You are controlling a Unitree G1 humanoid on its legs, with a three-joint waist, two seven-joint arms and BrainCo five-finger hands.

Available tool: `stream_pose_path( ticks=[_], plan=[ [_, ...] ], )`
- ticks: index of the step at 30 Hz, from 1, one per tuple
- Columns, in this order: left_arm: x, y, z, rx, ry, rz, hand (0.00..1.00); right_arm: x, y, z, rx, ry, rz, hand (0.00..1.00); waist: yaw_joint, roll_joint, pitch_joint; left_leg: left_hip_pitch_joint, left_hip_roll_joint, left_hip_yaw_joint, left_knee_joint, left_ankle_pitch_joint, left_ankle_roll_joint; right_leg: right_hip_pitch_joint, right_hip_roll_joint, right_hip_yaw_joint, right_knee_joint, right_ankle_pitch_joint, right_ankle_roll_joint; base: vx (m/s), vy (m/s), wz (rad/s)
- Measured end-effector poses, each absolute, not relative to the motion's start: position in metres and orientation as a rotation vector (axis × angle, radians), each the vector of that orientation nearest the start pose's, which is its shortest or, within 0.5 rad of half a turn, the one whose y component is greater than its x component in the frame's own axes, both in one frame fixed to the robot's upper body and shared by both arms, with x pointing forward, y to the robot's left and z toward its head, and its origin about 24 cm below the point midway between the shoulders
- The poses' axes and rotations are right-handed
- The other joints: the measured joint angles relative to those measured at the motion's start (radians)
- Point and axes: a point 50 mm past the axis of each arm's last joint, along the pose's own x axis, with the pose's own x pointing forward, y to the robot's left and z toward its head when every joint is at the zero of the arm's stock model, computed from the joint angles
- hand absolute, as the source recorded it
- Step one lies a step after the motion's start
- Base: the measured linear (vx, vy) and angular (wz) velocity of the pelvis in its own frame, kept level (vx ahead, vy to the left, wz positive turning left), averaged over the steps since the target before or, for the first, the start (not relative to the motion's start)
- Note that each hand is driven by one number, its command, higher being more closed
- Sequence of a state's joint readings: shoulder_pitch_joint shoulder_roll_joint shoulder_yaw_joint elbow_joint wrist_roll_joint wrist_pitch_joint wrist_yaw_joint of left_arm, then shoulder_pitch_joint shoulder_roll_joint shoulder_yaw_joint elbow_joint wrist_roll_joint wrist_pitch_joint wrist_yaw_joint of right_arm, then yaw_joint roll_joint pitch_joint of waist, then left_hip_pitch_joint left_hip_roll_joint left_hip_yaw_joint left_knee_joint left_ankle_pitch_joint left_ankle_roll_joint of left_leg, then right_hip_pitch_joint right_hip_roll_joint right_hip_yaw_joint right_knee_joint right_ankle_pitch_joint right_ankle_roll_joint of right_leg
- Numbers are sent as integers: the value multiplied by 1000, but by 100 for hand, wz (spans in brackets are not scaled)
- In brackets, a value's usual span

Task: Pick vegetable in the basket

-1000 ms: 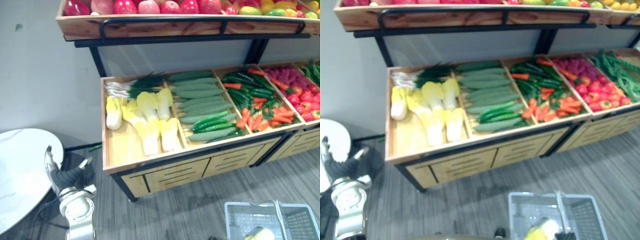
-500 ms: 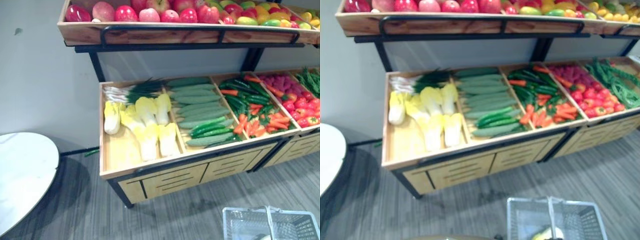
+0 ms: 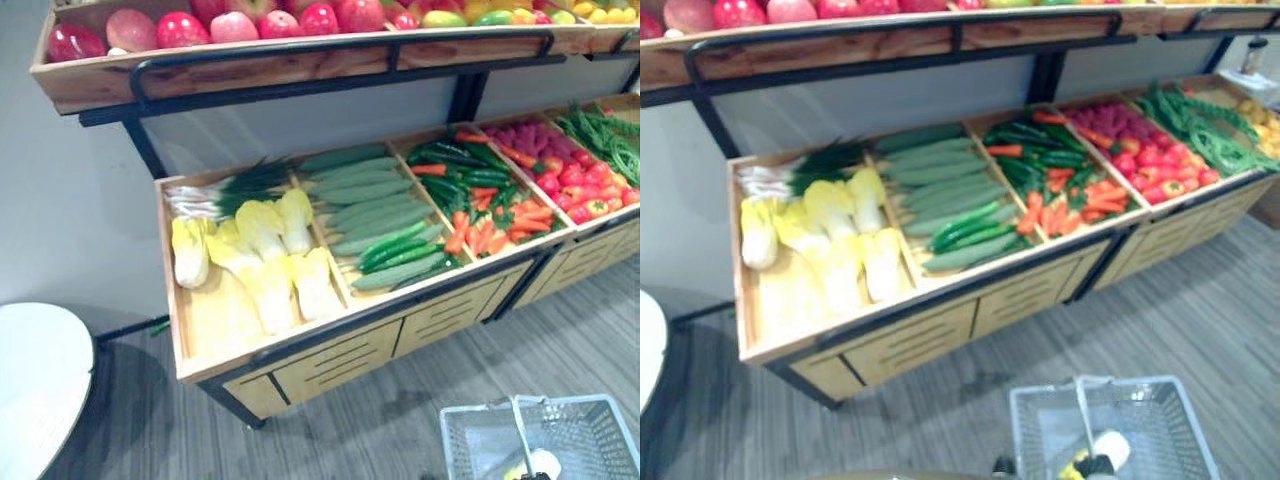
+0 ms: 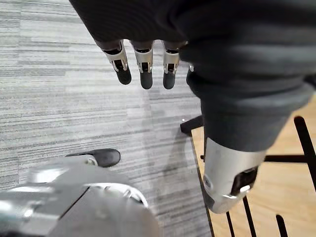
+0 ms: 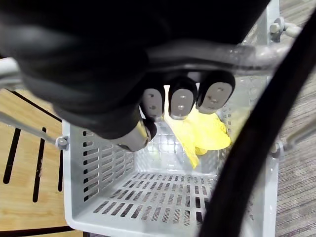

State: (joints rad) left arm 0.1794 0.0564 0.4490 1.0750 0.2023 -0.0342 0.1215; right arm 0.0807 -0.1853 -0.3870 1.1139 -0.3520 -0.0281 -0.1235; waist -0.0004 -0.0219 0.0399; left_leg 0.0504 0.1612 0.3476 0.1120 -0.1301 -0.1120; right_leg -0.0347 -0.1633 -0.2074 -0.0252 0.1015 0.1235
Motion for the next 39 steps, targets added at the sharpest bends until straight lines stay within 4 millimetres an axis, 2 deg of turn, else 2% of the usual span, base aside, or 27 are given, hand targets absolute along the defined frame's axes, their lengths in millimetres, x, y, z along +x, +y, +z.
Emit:
stream_pose_path(
  ticks=[5,6,7,8,9,10,13,14,15,16,17,18,19,20,21,22,24,28,29,30,31,32,33,34,36,37,39],
  plan=[
    [64,228,-162,169,1171,375,0,81,-266,-148,-285,1111,-415,100,-8,-16,50,-51,19,88,145,-90,21,-99,-15,101,106,-3,15,-82,71,-58],
    [70,230,-160,216,1155,352,0,84,-261,-149,-270,1100,-413,100,-11,-30,60,-50,23,142,166,-110,26,-126,-13,120,108,27,16,-245,108,-114],
    [71,231,-160,239,1157,342,0,87,-257,-149,-264,1088,-404,100,-15,-35,62,-48,26,188,167,-109,45,-142,0,126,67,107,19,-299,118,-162],
    [70,229,-161,260,1163,324,0,95,-251,-148,-262,1065,-384,100,-12,-4,71,-40,60,267,147,-89,64,-151,26,77,10,205,-7,-228,91,-138],
    [74,230,-160,268,1150,320,0,100,-250,-147,-262,1055,-379,100,-18,-9,86,-34,67,294,135,-78,65,-170,21,-2,100,140,-55,-253,86,-133],
    [83,231,-157,299,1127,299,0,95,-250,-148,-256,1071,-382,100,-30,-3,105,-21,72,337,94,-43,69,-211,-19,-166,363,-56,-138,-157,62,-77],
    [84,236,-156,313,1128,304,0,78,-252,-153,-244,1126,-399,100,-27,-7,108,35,78,431,16,17,67,-159,-78,-294,590,-177,-136,-75,12,-92],
    [82,237,-156,319,1137,306,0,74,-250,-154,-242,1143,-396,100,-27,-20,106,48,77,474,9,32,61,-127,-115,-318,613,-200,-125,-51,-118,-132],
    [83,245,-154,331,1135,325,0,73,-247,-156,-233,1160,-387,100,-26,-52,113,60,74,522,27,36,56,-123,-127,-342,591,-218,-111,-39,-153,-126],
    [83,247,-154,328,1138,338,0,76,-247,-156,-232,1157,-386,100,-28,-51,121,64,76,541,35,39,58,-119,-109,-361,570,-219,-126,-111,-189,-143],
    [84,243,-155,316,1146,335,0,78,-248,-156,-235,1153,-388,100,-27,-45,124,52,74,542,9,29,59,-109,-43,-333,454,-203,-143,-207,-145,-152],
    [84,240,-156,310,1149,333,0,85,-252,-154,-239,1141,-396,100,-16,-11,110,45,52,510,-66,47,76,-80,30,-275,285,-180,-124,-299,-190,-162],
    [83,238,-157,304,1149,332,0,89,-252,-153,-231,1131,-401,100,-16,-13,110,40,59,528,-75,67,58,-91,37,-256,283,-213,-131,-221,-147,-121],
    [90,238,-155,307,1136,338,0,93,-248,-153,-219,1124,-396,100,-36,-31,124,37,51,562,-62,79,44,-119,-21,-257,415,-301,-136,-134,-190,-68],
    [96,239,-154,320,1125,327,0,86,-249,-155,-232,1150,-410,100,-43,-51,127,45,35,578,-42,82,42,-104,-83,-259,430,-349,-75,-40,-210,-66],
    [97,233,-155,310,1125,318,0,85,-250,-155,-252,1156,-394,100,-44,-32,129,48,69,608,-23,88,34,-84,-23,-235,353,-311,-66,-39,-219,-68],
    [93,227,-158,298,1139,314,0,82,-248,-156,-259,1162,-386,100,-48,1,117,44,126,641,-5,107,29,-45,61,-212,212,-245,-90,-67,-226,-73],
    [99,227,-156,300,1121,321,0,68,-240,-161,-253,1203,-363,100,-56,5,122,36,235,657,175,115,28,4,124,-180,127,-213,-118,-43,-149,-34],
    [100,229,-155,301,1115,329,0,66,-240,-161,-264,1205,-355,100,-53,8,127,37,265,647,232,115,28,13,134,-166,115,-209,-123,-25,-91,-49],
    [99,229,-155,303,1114,334,0,67,-241,-160,-278,1201,-344,100,-51,10,138,30,292,579,304,122,26,33,143,-132,112,-202,-132,-19,-85,-73],
    [98,229,-155,304,1109,337,0,70,-245,-159,-297,1189,-336,100,-50,2,148,-10,271,412,341,109,17,39,138,-95,119,-195,-137,13,-38,-79],
    [98,228,-155,303,1105,334,0,73,-247,-157,-307,1180,-336,100,-47,4,149,-24,235,316,335,89,4,38,132,-72,119,-191,-135,9,14,-110],
    [94,226,-156,297,1111,333,0,82,-250,-155,-323,1158,-329,100,-39,8,151,-33,156,150,308,46,2,33,122,-10,113,-180,-128,17,62,-146],
    [86,222,-159,288,1131,331,0,89,-254,-152,-347,1132,-321,100,-29,18,149,-33,97,43,276,10,-3,28,123,45,96,-169,-116,3,75,-152],
    [79,220,-160,283,1145,329,0,90,-255,-151,-355,1122,-315,100,-23,24,147,-39,54,-49,232,-11,-6,24,133,97,88,-161,-102,-2,112,-103],
    [77,220,-161,282,1150,329,0,90,-256,-151,-361,1121,-310,100,-24,28,145,-50,29,-138,169,-15,-8,21,142,125,77,-152,-88,-5,145,-66],
    [71,218,-162,275,1158,329,0,88,-258,-151,-366,1125,-314,100,-24,46,141,-50,28,-198,67,23,-5,7,164,154,70,-141,-71,-16,180,-55]
  ],
)
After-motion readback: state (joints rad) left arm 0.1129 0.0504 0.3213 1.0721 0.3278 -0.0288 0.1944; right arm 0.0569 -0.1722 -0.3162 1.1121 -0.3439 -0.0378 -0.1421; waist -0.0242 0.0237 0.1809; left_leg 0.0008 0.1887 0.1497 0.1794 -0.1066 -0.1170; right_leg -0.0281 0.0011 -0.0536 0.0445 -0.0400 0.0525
